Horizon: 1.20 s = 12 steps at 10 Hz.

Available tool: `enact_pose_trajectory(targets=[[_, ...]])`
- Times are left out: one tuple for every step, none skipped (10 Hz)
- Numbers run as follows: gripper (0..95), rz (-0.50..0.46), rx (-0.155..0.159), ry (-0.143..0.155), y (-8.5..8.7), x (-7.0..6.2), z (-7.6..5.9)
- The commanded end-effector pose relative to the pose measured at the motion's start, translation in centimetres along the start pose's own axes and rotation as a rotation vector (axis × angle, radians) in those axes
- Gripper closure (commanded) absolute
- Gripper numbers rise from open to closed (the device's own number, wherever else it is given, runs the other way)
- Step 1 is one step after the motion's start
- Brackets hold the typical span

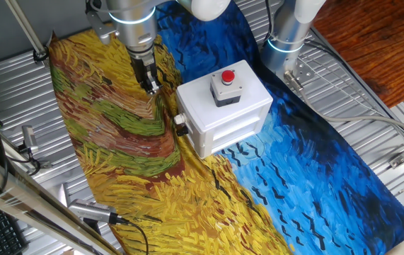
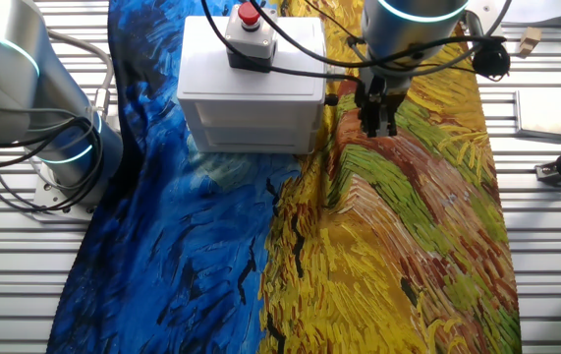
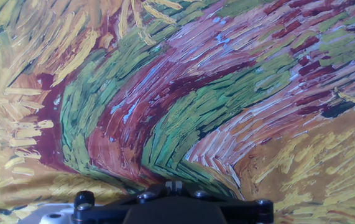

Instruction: Take something out of a drawer

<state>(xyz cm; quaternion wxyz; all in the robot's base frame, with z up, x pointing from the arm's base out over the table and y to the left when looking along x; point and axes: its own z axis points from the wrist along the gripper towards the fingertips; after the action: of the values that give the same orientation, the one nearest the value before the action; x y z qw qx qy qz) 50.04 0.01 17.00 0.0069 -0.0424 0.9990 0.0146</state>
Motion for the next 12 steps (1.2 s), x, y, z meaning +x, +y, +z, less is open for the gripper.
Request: enact_pose_trajectory(targets=[[95.0,0.002,-0.007,0.001,0.0,0.04,0.0],[95.0,0.026,-0.008,0.007,0.0,0.04,0.0],[95.0,0.029,-0.004,0.014,0.0,0.04,0.0],[95.0,0.024,-0.005,0.016,0.0,0.04,0.0],[95.0,0.006,-0.006,0.016,0.0,0.04,0.0],[95.0,-0.001,-0.006,0.02,0.0,0.04,0.0],[95.0,-0.008,-0.007,0.026,0.0,0.04,0.0],[95.0,-0.013,-0.005,0.028,0.0,0.04,0.0],[95.0,-0.018,-0.004,0.028,0.0,0.04,0.0],[95.0,-0.021,-0.004,0.028,0.0,0.04,0.0],[95.0,-0.026,-0.004,0.026,0.0,0.04,0.0],[95.0,-0.028,-0.007,0.019,0.0,0.04,0.0]])
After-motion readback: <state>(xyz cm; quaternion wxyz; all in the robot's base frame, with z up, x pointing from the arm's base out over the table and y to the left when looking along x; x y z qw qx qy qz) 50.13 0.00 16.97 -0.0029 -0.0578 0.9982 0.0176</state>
